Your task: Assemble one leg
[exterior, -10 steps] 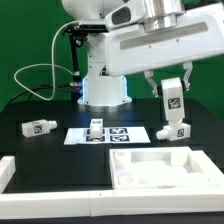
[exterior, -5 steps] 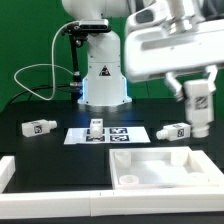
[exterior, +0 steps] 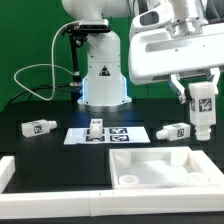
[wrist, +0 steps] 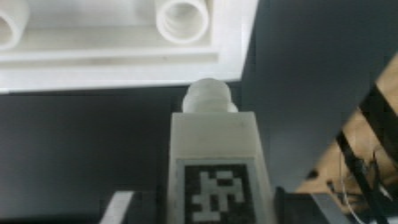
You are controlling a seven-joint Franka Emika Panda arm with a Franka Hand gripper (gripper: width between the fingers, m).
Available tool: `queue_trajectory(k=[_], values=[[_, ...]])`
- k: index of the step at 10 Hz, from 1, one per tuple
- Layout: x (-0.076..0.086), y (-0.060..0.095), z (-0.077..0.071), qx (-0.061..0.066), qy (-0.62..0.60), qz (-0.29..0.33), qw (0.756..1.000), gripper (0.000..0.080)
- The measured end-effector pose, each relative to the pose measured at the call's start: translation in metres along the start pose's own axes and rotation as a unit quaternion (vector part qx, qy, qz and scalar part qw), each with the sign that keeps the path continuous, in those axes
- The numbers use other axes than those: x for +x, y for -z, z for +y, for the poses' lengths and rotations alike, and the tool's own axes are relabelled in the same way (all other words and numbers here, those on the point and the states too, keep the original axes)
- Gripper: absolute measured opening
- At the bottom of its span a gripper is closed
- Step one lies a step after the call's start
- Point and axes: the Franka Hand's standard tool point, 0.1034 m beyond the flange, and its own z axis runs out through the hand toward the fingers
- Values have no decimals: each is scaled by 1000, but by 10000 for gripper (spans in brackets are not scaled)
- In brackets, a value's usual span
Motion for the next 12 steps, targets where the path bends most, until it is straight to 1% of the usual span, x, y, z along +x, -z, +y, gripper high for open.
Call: queue_trajectory(k=[1, 2, 3, 6, 7, 8, 9, 12], values=[[1, -10, 2, -3, -4, 1, 1000, 284], [-8, -24, 1, -5, -7, 0, 1000, 284], [-14, -31, 6, -10, -4, 16, 1000, 284], [-14, -31, 5, -9, -4, 10, 1000, 284], [-17, -33, 3, -9, 1, 7, 1000, 284], [-26, -39, -3, -9, 14, 1, 1000, 284], [-29, -40, -7, -13, 25, -2, 1000, 284], [-31, -44, 5, -20, 24, -5, 1000, 284]])
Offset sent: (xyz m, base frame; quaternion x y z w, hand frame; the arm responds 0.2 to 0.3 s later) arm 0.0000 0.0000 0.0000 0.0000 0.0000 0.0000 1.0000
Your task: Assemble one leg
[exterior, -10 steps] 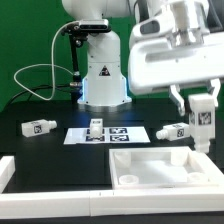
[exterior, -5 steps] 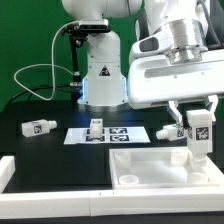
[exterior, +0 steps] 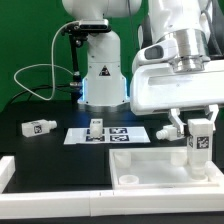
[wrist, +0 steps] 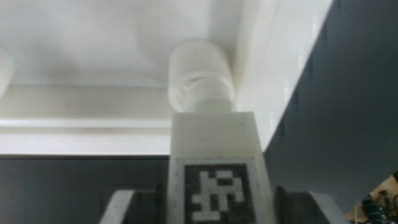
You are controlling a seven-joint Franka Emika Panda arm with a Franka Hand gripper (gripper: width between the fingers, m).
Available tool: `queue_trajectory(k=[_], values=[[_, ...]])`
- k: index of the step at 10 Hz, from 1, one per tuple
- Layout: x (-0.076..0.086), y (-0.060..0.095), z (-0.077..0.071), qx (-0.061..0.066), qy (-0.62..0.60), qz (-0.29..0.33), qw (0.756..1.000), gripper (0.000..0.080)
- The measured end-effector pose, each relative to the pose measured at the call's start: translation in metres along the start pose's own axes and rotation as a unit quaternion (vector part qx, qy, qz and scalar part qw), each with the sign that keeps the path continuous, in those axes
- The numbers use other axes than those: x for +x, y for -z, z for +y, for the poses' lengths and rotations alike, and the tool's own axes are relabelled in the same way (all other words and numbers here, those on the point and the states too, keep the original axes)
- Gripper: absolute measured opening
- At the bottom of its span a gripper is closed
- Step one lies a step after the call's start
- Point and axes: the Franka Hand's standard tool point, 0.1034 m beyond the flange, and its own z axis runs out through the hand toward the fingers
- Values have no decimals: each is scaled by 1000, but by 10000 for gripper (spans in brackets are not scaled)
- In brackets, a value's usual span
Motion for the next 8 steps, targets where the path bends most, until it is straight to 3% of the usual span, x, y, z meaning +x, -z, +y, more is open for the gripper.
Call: queue_trajectory(k=[3, 8], values=[[2, -2, 6, -3, -4, 0, 1000, 284], [6, -7, 4, -2, -3, 12, 1000, 284]])
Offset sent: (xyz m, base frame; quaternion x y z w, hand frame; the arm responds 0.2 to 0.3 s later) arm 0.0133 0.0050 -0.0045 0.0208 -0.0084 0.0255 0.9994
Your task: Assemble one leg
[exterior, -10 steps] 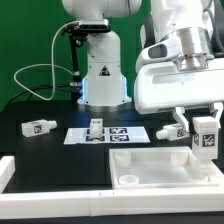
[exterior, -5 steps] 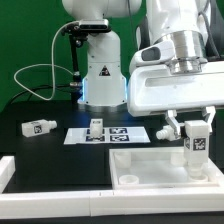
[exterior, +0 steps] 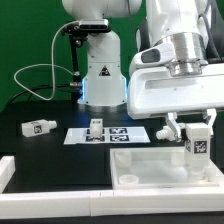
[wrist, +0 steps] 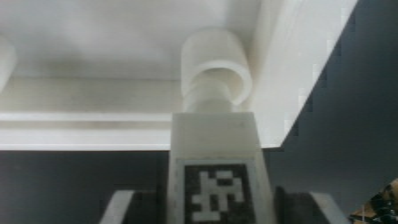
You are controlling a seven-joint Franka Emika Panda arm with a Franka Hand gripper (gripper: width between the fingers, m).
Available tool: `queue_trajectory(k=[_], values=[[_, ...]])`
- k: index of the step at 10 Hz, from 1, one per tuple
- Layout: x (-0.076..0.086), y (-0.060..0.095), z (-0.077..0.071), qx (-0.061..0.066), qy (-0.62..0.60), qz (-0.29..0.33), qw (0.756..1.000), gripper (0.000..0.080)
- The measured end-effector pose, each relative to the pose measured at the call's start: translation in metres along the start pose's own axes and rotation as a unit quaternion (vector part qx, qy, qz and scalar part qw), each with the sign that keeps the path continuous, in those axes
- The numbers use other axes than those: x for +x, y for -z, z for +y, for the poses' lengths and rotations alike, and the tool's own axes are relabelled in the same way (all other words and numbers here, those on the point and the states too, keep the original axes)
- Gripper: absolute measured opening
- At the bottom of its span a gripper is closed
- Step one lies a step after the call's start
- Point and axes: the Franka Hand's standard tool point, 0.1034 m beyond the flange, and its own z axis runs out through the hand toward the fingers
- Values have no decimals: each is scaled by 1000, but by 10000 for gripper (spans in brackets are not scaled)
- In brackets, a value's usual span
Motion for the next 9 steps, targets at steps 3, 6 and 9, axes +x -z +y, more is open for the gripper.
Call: queue_trajectory(k=[3, 6, 9], values=[[0, 0, -4, 1, 2, 7, 1000, 284], [-1, 2, -3, 2, 1, 7, 1000, 284], [-7, 0, -4, 2, 3, 4, 1000, 284]])
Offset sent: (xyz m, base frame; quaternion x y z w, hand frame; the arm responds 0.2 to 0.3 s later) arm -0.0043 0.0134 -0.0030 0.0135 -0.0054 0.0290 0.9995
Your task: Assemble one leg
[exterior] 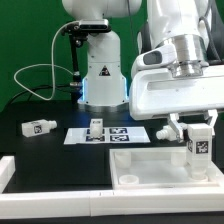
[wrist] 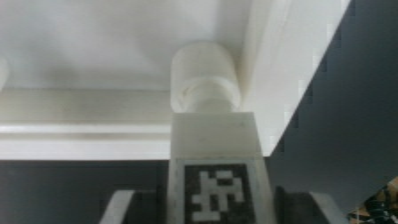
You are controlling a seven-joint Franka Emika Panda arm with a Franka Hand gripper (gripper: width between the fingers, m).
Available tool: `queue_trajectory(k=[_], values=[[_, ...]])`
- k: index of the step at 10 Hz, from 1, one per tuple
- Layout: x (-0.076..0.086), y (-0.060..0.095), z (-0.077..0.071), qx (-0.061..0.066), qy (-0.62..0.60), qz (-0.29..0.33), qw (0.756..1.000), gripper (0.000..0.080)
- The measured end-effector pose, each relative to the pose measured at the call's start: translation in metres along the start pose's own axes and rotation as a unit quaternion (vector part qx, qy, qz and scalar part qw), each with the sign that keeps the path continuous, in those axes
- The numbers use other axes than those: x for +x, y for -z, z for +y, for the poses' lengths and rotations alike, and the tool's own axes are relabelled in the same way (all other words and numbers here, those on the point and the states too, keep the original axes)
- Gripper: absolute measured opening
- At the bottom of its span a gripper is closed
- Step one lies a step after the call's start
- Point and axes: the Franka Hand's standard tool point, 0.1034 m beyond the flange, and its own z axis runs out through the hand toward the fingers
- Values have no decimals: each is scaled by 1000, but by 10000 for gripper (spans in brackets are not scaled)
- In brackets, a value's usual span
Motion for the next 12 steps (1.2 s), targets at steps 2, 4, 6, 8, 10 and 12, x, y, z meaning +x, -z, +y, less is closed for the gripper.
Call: queue_trajectory(k=[2, 4, 6, 8, 10, 12], values=[[-5, -5, -2, 0, 2, -1, 1000, 284], [-4, -10, 1, -2, 1, 1, 1000, 284], [-2, -12, 2, -3, 2, 7, 1000, 284], [-2, -12, 0, -4, -5, 5, 1000, 284], [-2, -12, 1, -4, -4, 5, 1000, 335], [-2, -12, 1, -4, -4, 5, 1000, 473]])
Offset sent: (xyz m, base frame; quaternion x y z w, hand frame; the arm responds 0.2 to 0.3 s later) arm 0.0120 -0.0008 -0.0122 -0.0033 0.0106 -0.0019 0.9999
